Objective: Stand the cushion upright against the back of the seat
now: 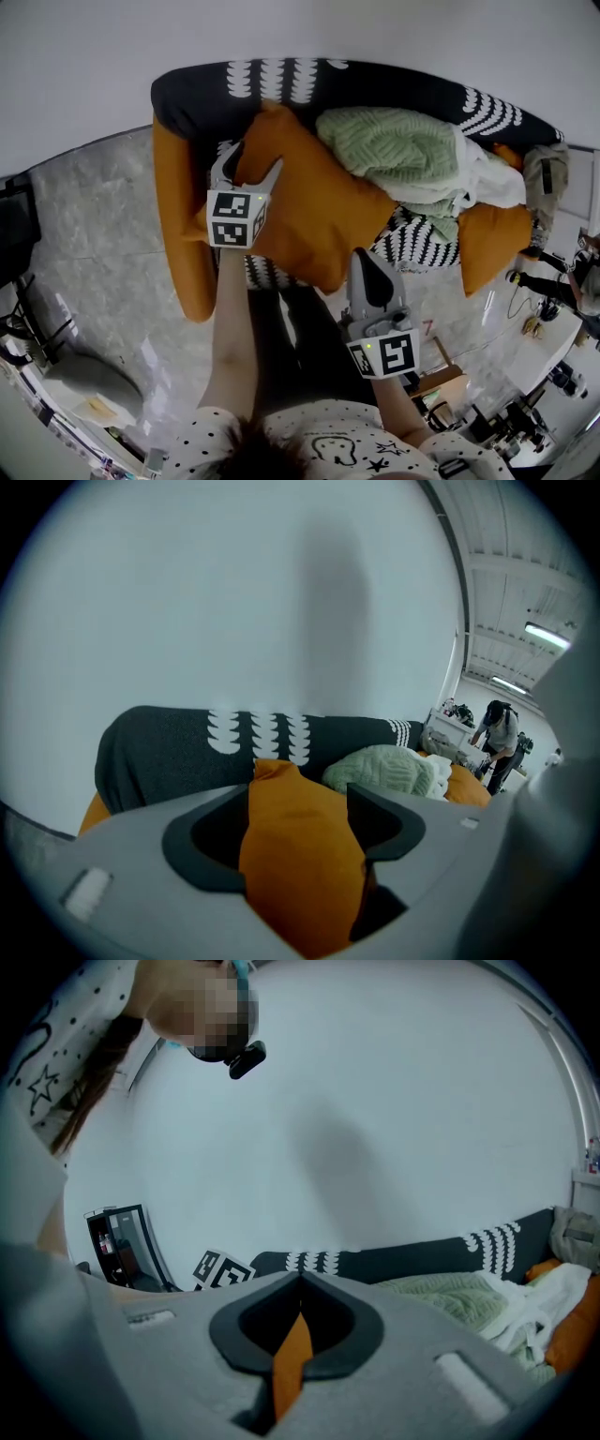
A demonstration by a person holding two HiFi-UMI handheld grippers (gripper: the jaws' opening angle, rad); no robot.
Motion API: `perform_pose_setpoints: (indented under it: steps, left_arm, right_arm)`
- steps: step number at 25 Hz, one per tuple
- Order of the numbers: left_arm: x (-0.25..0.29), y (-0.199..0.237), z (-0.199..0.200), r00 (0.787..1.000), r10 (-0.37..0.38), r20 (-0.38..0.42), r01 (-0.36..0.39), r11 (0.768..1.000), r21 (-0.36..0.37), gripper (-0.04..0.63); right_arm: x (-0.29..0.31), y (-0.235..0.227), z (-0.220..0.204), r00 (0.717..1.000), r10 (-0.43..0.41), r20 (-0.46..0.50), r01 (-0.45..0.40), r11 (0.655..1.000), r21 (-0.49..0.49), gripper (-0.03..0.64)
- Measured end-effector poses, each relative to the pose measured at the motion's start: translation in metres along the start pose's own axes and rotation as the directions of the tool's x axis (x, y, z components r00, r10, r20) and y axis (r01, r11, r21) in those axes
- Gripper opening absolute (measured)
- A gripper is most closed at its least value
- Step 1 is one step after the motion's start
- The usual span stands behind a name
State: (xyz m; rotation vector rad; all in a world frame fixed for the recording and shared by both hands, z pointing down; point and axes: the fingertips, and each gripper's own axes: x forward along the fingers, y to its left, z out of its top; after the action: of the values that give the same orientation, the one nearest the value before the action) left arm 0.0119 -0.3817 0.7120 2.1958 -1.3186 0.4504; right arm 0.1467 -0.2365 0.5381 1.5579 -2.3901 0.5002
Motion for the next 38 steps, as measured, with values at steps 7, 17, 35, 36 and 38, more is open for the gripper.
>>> perform_pose_setpoints:
  steps: [7, 17, 35, 36, 38]
  left_arm:
    - [0.025, 0.009, -0.031, 0.986, 0.042, -0.164, -0.030, 0.997, 0.077, 0.321]
    - [0.027, 0.003, -0.052, 0.968, -0.012, -0.252, 0.038, 0.995, 0.096, 0.079]
    - [-0.009, -0.020, -0.036, 0.990, -0.016, -0.141, 0.037, 0.988, 0.147, 0.025]
    - [-0.012, -0.022, -0.033, 0.991, -0.018, -0.130, 0.037, 0.988, 0.147, 0.023]
    - [-0.019, -0.025, -0.027, 0.993, -0.022, -0.112, 0.039, 0.988, 0.152, 0.018]
  right_arm:
    - [0.012, 0.002, -0.016, 0.999, 0.004, -0.036, -0.003, 1.000, 0.025, -0.005]
    - [0.021, -0.001, -0.021, 0.997, -0.021, -0.069, 0.023, 0.999, 0.029, -0.005]
    - [0.016, 0.009, -0.023, 0.998, -0.023, -0.056, 0.025, 0.999, 0.040, -0.005]
    - [0.015, 0.008, -0.023, 0.998, -0.024, -0.054, 0.026, 0.999, 0.040, -0.005]
    - [0.011, 0.007, -0.023, 0.998, -0.027, -0.051, 0.029, 0.999, 0.039, -0.005]
